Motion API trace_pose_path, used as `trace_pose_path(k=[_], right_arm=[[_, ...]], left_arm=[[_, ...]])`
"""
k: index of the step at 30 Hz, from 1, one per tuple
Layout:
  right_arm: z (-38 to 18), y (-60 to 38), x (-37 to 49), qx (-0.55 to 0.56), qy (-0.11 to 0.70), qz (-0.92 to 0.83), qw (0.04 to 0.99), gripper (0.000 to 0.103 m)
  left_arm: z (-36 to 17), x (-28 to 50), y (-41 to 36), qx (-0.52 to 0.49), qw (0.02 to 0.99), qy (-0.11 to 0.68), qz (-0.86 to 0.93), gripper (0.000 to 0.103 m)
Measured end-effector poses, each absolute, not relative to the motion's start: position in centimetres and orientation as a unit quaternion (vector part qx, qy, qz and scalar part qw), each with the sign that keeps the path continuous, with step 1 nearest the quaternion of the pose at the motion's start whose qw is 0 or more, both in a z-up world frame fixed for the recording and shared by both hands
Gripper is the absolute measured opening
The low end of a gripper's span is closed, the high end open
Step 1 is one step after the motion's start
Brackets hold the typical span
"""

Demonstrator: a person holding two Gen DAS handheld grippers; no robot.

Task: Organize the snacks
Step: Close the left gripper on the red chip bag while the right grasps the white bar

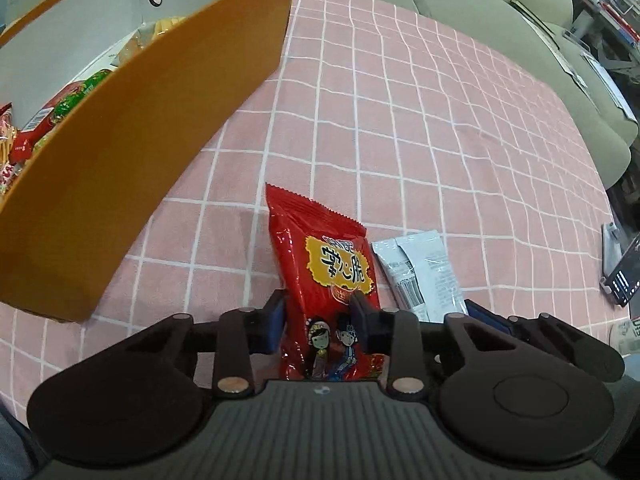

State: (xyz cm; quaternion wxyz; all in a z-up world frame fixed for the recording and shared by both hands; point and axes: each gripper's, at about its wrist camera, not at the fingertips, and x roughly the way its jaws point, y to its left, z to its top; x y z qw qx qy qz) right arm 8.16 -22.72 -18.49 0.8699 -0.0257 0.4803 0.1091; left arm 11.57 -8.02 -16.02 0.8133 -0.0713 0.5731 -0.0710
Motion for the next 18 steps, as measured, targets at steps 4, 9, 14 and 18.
trace_pose_path(k=[4, 9, 14, 18], right_arm=[[-18.3, -22.5, 7.8, -0.023, 0.483, 0.106, 0.869, 0.045], [-18.1, -23.2, 7.8, 0.001, 0.487, 0.093, 0.868, 0.045], [-17.7, -23.4, 7.3, -0.001, 0.486, 0.082, 0.870, 0.045], [-17.5, -23.0, 6.7, -0.028, 0.487, 0.079, 0.869, 0.045]], left_arm=[[-16.2, 11.2, -7.3, -0.085, 0.810, 0.574, -0.083, 0.035], [-16.3, 11.1, -6.6, -0.087, 0.817, 0.566, -0.072, 0.076], [-16.2, 11.3, -7.6, -0.050, 0.816, 0.573, -0.058, 0.088], [-17.5, 11.7, -9.4, -0.018, 0.800, 0.598, -0.040, 0.090]])
